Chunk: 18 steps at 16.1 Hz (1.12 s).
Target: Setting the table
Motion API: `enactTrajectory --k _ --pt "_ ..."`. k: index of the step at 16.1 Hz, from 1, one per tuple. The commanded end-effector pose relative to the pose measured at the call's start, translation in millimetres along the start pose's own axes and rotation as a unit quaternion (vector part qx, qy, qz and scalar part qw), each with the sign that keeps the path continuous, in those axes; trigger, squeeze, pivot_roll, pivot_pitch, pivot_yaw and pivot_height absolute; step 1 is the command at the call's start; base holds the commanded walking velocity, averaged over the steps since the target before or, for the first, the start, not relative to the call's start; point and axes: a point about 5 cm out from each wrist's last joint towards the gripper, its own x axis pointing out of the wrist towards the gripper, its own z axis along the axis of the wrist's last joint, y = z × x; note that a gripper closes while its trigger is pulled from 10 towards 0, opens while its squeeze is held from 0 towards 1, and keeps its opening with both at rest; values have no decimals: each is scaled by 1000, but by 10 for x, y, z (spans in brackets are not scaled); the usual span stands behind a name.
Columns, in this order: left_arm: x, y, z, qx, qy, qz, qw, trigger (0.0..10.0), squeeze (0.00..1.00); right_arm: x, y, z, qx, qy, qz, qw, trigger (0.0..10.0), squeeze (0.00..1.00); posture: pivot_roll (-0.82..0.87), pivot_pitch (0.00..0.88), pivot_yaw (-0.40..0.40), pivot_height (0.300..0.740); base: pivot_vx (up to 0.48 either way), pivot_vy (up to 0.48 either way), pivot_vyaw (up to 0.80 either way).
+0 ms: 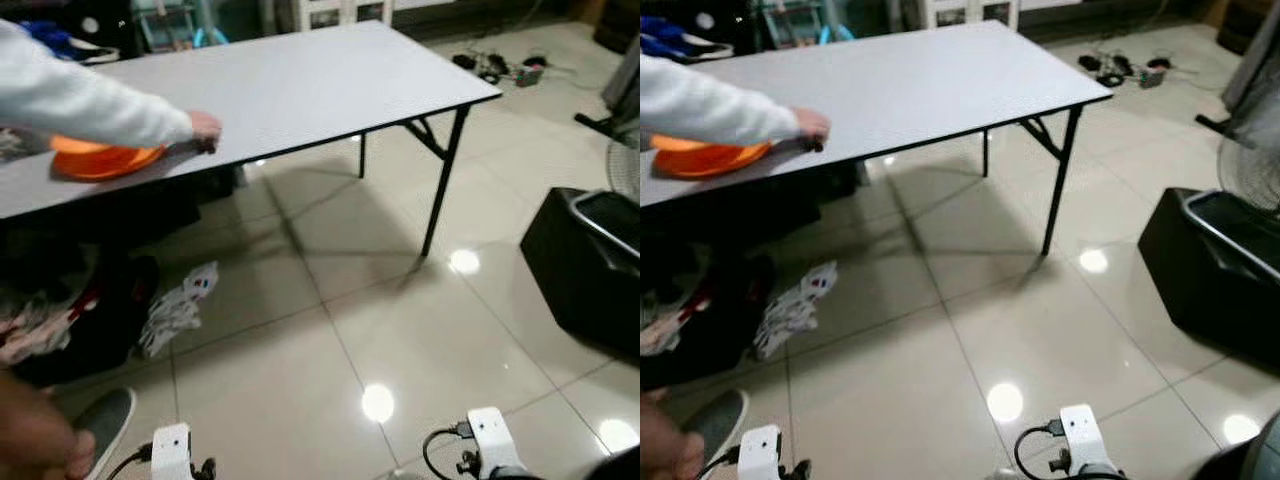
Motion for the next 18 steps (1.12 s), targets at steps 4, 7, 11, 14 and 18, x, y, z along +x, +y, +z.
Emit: enactTrajectory --k 4,7,11,14,18 --pt "7 7 23 21 3 4 1000 10000 0 7 -40 29 -11 10 -21 1000 10000 0 -158 42 44 740 0 0 0" --pt "9 3 25 37 6 3 999 10000 0 5 -51 17 -11 16 -23 1000 10000 0 -154 41 45 740 0 0 0" --pt "13 -8 35 35 3 5 999 10000 0 2 -53 -2 -14 19 -22 1000 10000 0 -150 40 34 740 0 0 0" --pt "14 -16 31 21 2 11 1000 10000 0 -3 -93 -7 -17 20 -24 999 10000 0 -141 47 14 740 0 0 0" --pt "-2 51 2 -7 3 27 1000 10000 0 -7 -211 62 -15 13 -39 999 10000 0 -138 49 1 740 0 0 0"
